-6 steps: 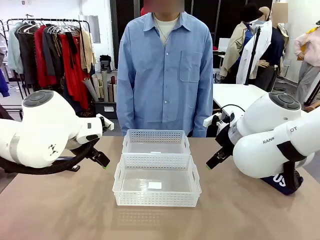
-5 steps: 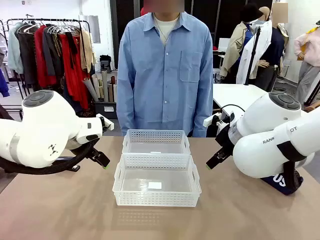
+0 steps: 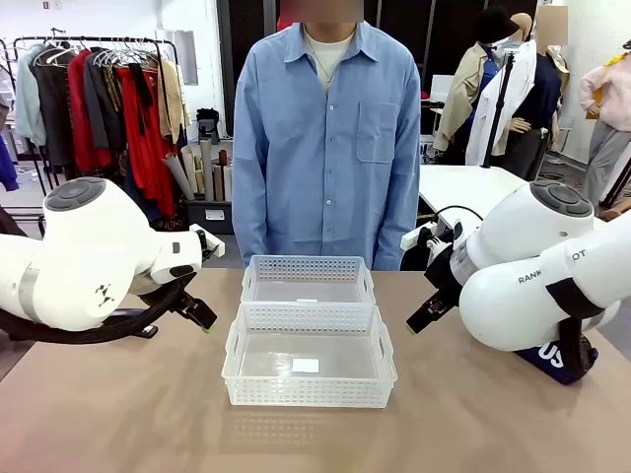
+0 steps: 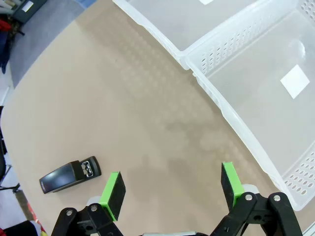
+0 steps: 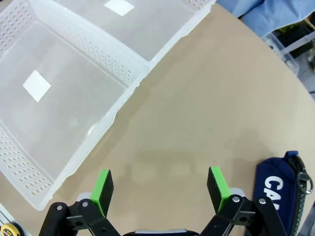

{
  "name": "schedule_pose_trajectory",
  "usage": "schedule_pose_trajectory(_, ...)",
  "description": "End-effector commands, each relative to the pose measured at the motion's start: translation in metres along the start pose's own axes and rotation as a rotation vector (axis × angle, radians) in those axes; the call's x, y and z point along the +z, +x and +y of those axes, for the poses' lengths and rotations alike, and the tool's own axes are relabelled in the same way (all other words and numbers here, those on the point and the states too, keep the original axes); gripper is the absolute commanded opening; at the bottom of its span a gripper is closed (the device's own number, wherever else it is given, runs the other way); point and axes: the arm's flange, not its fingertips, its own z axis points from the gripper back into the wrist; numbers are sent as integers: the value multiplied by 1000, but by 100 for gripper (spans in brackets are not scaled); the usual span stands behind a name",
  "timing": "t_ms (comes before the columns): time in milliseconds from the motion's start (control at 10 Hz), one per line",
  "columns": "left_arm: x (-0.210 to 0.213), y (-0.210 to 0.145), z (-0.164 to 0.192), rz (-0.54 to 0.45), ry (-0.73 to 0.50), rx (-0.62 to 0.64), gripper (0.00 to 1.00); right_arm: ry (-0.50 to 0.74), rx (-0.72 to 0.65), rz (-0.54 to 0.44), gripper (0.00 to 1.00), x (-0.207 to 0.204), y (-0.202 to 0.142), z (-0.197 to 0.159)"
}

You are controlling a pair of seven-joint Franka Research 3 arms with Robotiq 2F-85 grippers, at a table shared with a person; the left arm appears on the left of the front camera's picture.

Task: Distribute items into two baskets.
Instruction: Pick up the Pencil pouch that the person points to.

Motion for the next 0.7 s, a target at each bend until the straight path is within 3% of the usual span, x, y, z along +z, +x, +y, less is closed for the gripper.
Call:
schedule_pose_trajectory(0, 0, 0, 0, 0, 0, 0, 100, 0, 0, -1, 100, 0, 0, 0)
schedule_pose_trajectory(600, 0, 0, 0, 0, 0, 0, 100, 0, 0, -1, 100, 0, 0, 0)
